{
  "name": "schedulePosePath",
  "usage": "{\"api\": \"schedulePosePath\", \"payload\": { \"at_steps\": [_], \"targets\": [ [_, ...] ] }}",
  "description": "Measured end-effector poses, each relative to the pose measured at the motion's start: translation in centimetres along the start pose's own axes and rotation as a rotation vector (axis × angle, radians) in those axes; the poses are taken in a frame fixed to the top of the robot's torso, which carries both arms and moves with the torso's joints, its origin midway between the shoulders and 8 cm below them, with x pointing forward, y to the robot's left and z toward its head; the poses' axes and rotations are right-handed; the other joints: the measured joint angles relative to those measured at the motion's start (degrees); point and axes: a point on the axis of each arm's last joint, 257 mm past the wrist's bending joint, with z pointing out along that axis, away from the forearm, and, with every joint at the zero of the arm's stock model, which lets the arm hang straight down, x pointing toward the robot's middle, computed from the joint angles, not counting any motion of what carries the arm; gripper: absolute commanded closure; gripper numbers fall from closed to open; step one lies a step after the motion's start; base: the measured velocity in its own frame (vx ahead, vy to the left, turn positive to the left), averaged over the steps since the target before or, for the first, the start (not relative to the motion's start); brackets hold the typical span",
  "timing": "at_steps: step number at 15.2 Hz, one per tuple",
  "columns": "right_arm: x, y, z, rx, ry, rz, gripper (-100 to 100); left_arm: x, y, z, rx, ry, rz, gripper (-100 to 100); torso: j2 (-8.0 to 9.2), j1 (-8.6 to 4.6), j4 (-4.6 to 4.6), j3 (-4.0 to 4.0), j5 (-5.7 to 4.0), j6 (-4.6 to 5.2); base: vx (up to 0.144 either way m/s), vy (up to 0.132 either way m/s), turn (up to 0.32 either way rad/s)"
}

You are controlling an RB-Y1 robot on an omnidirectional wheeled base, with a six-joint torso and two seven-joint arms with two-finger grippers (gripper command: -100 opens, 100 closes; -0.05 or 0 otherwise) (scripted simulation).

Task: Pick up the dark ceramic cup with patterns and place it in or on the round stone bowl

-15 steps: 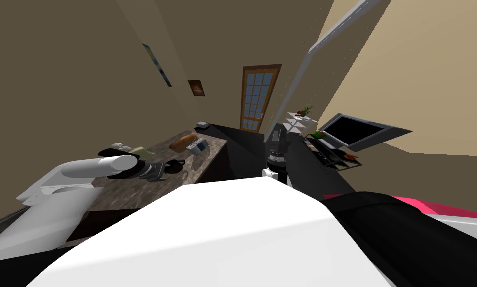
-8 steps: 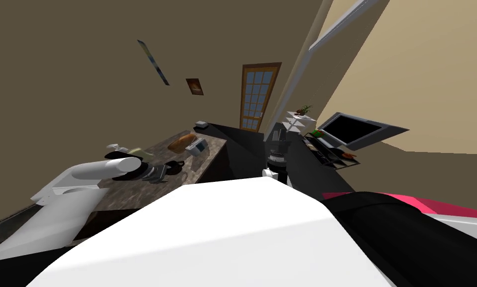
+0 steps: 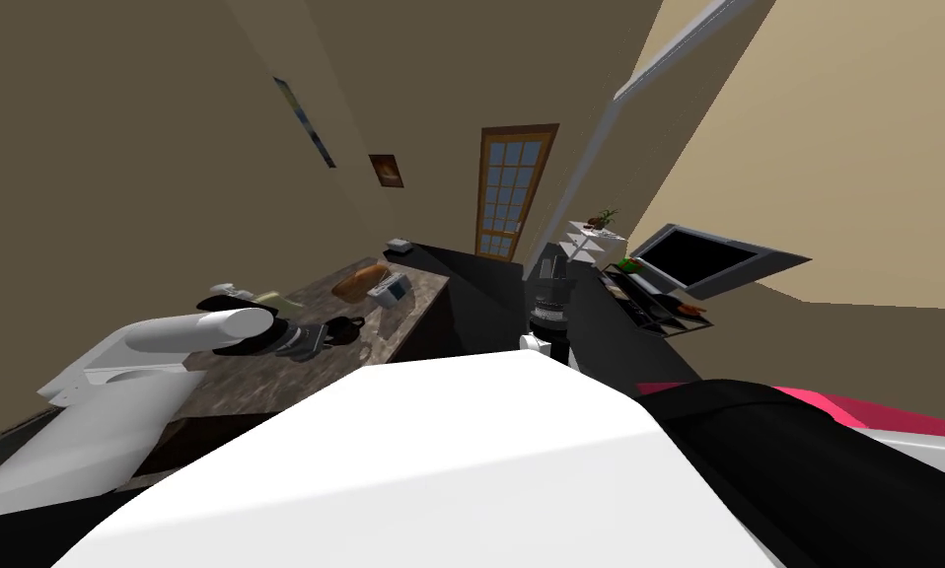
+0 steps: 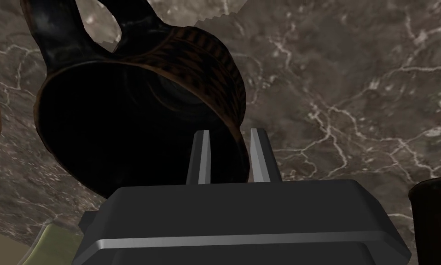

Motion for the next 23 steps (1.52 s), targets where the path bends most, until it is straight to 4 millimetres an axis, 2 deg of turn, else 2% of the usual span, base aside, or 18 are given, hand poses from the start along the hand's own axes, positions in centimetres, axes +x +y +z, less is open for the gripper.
{"api": "schedulePosePath", "payload": {
  "at_steps": [5,16,23],
  "targets": [
    [0.0,0.0,0.0,0.000,0.000,0.000,0,-1.2,-2.6,-0.3,0.075,0.014,-0.023,100,0.60,0.32,0.18,0.38,0.01,-0.14,-0.130,0.056,-0.079],
    [0.0,0.0,0.0,0.000,0.000,0.000,0,-4.5,-7.6,-0.8,0.229,0.024,-0.078,100,0.78,0.22,0.36,0.56,-0.15,-0.26,-0.108,0.050,-0.073],
    [0.0,0.0,0.0,0.000,0.000,0.000,0,-7.8,-10.7,-1.2,0.342,0.019,-0.132,100,1.13,0.30,0.51,0.81,-0.22,-0.41,-0.138,0.065,-0.086]
  ]
}}
